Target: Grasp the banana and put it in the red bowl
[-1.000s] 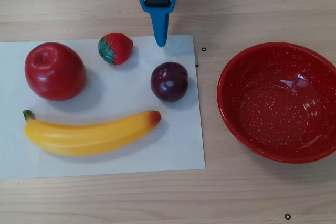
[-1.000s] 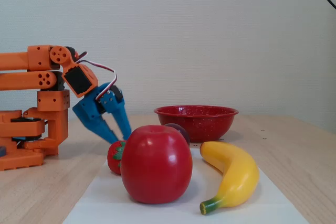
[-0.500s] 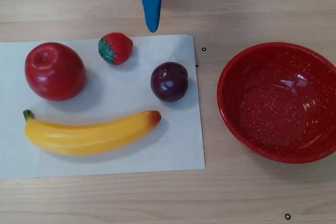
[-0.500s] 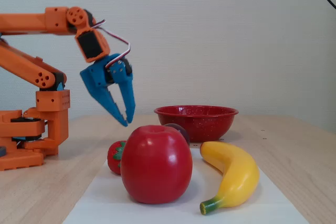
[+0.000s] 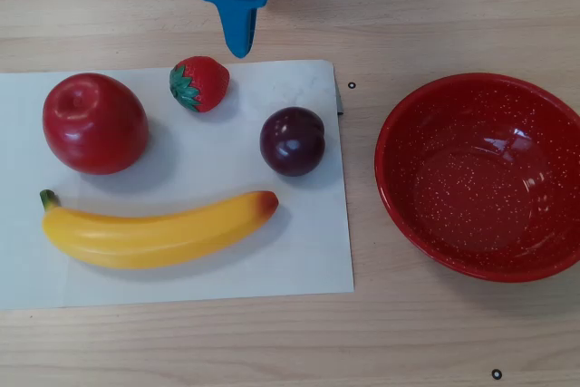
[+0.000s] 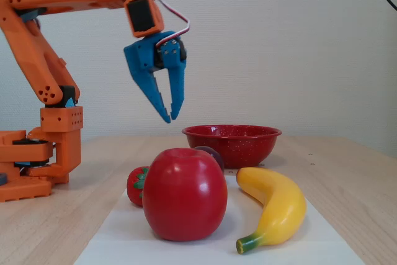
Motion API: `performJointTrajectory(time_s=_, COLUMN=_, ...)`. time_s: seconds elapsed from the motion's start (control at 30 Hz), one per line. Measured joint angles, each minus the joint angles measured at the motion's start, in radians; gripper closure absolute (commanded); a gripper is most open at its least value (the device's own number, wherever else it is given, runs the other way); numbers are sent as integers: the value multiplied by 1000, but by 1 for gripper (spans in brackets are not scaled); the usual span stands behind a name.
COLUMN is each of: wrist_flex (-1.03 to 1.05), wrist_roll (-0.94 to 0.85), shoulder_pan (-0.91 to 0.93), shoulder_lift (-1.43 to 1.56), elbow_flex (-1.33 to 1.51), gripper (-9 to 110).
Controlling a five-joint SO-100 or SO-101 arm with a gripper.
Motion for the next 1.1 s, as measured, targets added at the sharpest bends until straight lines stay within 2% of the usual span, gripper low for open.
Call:
performJointTrajectory(time_s=0.47, wrist_flex=210, wrist_roll=8, shoulder_pan=-40, shoulder_lift=-495, elbow_flex=-634, gripper=97)
performJointTrajectory(time_s=0.7, wrist_flex=291, wrist_roll=58, shoulder_pan=-121, shoulder_lift=-699, elbow_flex=-884, gripper=92)
performJointTrajectory(time_s=1.1, wrist_flex=362, wrist_roll=129, shoulder_pan=-117, shoulder_lift=-945, elbow_flex=-1147, gripper=74)
